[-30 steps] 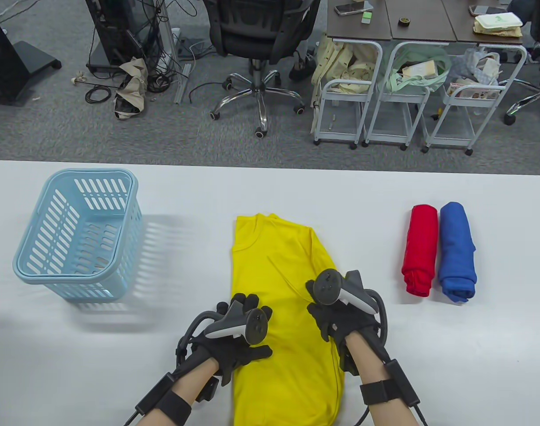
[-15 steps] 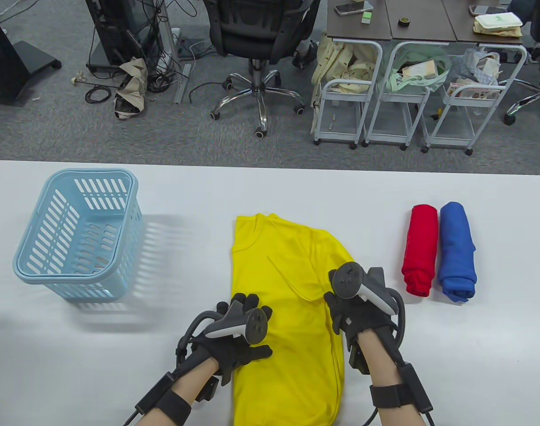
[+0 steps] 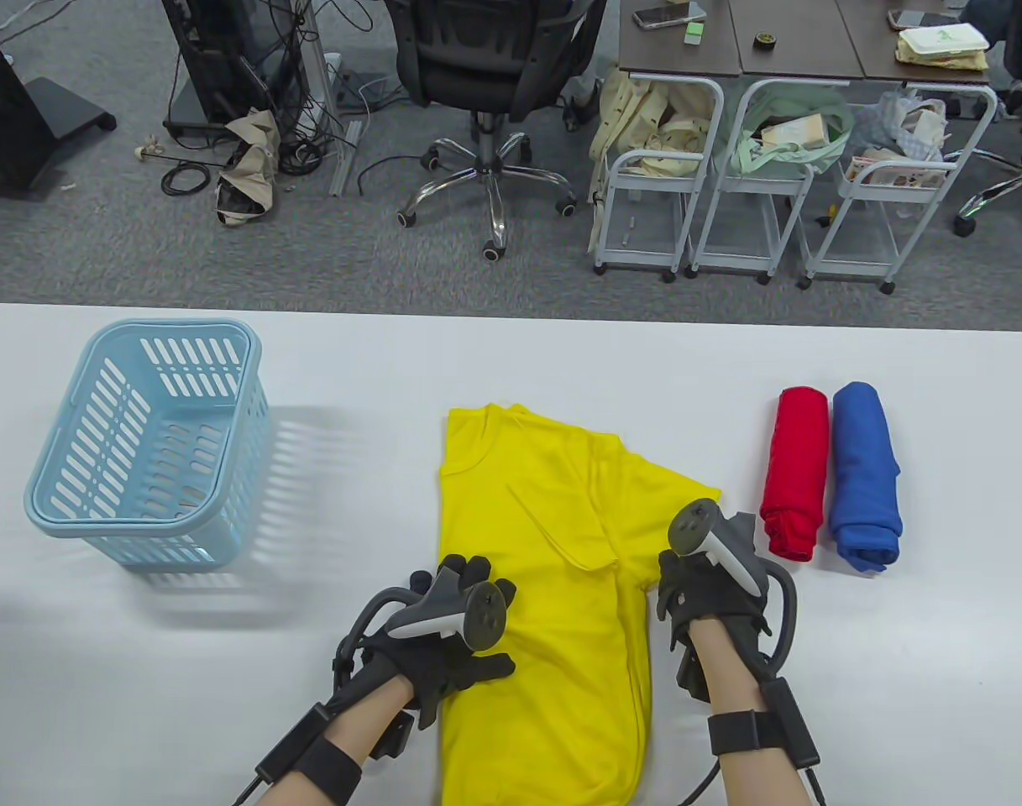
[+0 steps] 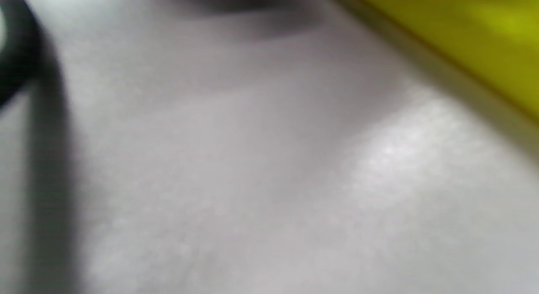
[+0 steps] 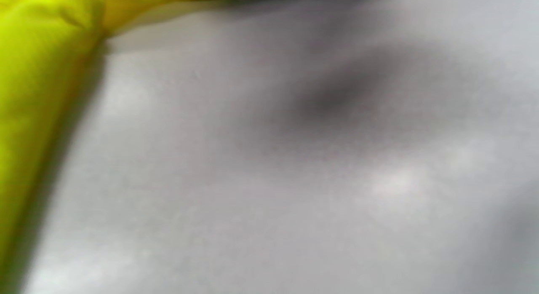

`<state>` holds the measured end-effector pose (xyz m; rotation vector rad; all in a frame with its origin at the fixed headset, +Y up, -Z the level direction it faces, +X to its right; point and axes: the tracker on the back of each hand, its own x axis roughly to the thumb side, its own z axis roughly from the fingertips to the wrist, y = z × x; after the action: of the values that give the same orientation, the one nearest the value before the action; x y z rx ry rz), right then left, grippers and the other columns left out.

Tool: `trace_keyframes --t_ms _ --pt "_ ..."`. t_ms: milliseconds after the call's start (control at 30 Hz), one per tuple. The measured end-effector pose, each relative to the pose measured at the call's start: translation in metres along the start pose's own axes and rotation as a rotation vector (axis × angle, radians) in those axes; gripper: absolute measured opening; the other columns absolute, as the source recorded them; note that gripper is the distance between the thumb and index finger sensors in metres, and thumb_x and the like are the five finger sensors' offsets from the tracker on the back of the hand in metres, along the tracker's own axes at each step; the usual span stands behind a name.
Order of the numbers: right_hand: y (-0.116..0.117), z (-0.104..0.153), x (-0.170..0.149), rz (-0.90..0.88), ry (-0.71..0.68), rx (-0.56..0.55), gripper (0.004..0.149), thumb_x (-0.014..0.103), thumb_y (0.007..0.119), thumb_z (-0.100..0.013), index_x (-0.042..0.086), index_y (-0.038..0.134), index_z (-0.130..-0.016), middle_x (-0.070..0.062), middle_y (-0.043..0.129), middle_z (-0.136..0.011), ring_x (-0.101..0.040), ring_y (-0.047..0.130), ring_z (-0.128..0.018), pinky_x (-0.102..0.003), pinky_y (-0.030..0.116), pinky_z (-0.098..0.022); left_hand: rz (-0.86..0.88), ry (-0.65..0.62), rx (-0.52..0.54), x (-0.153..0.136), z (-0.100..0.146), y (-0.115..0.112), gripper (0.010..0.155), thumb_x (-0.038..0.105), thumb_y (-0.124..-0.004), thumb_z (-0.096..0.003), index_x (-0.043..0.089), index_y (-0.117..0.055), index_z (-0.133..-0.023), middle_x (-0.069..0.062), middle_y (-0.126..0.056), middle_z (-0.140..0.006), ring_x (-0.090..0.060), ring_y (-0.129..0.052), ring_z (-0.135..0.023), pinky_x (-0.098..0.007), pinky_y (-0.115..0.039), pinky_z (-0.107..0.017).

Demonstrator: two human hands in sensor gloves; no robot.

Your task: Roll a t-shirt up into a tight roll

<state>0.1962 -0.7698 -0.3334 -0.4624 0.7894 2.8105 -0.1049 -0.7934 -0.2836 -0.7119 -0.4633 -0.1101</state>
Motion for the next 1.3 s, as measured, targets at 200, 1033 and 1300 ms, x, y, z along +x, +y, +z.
trace_keyframes --t_ms 200,1033,1300 --pt "-0.011 0.027 0.024 -0.002 -0.286 0.048 0.066 0.043 0.045 -0.057 0.019 0.020 -0.113 -0.013 0.014 -0.116 -0.043 0.011 -0.106 -0.058 0.032 -0.073 -0.001 0.000 0.000 0.000 0.000 0.000 0.082 0.071 -0.031 -0.0495 0.033 0.016 -0.105 -0.010 0.023 -0.112 -0.042 0.013 -0.104 -0.065 -0.007 -0.074" --pt "0.017 0.036 0.003 0.026 -0.336 0.091 0.065 0.042 0.047 -0.058 0.022 0.018 -0.113 -0.010 0.009 -0.116 -0.039 0.005 -0.107 -0.058 0.027 -0.074 -0.110 -0.011 0.222 0.084 -0.082 0.122 0.075 0.052 -0.067 -0.0562 0.043 -0.019 -0.114 -0.011 -0.022 -0.126 -0.038 -0.041 -0.114 -0.061 -0.046 -0.080" --pt "0.022 0.022 -0.002 0.072 -0.249 0.104 0.065 0.044 0.048 -0.058 0.025 0.015 -0.111 -0.006 0.004 -0.114 -0.039 0.003 -0.106 -0.058 0.023 -0.074 -0.031 0.001 0.486 0.074 -0.086 0.127 0.039 0.037 -0.063 -0.0581 0.040 -0.067 -0.097 -0.001 -0.060 -0.117 -0.030 -0.063 -0.109 -0.062 -0.052 -0.078"
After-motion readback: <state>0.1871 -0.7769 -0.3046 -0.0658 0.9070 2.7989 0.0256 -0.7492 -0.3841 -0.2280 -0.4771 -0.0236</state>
